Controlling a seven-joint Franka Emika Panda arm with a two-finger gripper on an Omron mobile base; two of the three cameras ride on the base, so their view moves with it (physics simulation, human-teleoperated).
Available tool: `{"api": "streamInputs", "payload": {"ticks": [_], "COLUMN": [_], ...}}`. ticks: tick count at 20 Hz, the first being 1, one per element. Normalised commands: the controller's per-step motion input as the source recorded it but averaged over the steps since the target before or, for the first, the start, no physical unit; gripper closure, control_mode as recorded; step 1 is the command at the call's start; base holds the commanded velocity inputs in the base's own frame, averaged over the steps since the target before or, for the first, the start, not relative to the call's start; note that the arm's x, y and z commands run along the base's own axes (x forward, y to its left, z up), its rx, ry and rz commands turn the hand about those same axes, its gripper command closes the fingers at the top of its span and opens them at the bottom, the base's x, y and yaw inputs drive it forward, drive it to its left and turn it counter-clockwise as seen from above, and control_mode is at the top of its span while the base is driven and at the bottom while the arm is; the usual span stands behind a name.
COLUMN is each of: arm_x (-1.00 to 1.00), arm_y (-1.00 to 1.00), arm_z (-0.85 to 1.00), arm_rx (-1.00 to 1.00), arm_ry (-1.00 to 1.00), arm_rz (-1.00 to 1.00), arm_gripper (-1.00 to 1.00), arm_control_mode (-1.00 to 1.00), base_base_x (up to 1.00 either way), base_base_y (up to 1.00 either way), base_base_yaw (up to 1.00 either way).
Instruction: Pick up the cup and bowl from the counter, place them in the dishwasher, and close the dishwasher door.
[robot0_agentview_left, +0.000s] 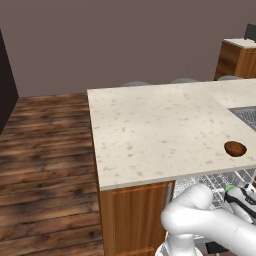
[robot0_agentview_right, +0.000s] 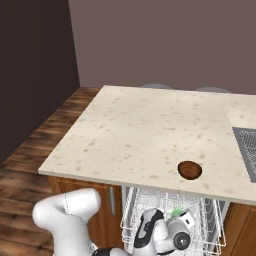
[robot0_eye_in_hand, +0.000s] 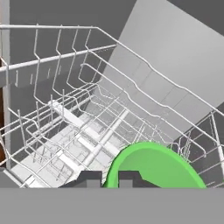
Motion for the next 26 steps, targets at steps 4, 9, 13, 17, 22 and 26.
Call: {"api": "streamInputs", "payload": {"ticks": [4, 9, 13, 17, 22, 26], "arm_x": [0.31, 0.25, 0.03, -0.41, -0.86, -0.9], "arm_y": [-0.14, -0.13, -0.01, 0.0, 0.0, 0.0], "arm_z": [-0.56, -0.58, -0.69, -0.89, -1.0, -0.85], "arm_rx": [0.01, 0.02, 0.0, 0.0, -0.01, -0.03], "arm_ry": [0.04, 0.03, 0.01, 0.0, 0.0, -0.02], "arm_rz": [0.03, 0.03, 0.07, 0.13, 0.18, 0.17], "arm_gripper": [1.0, -1.0, -1.0, -1.0, -1.0, -1.0], "arm_control_mode": [-1.0, -1.0, -1.0, -1.0, -1.0, -1.0], "base_base_x": [0.0, 0.0, 0.0, 0.0, 0.0, 0.0], "base_base_y": [0.0, 0.0, 0.0, 0.0, 0.0, 0.0], "base_base_yaw": [0.0, 0.0, 0.0, 0.0, 0.0, 0.0]}}
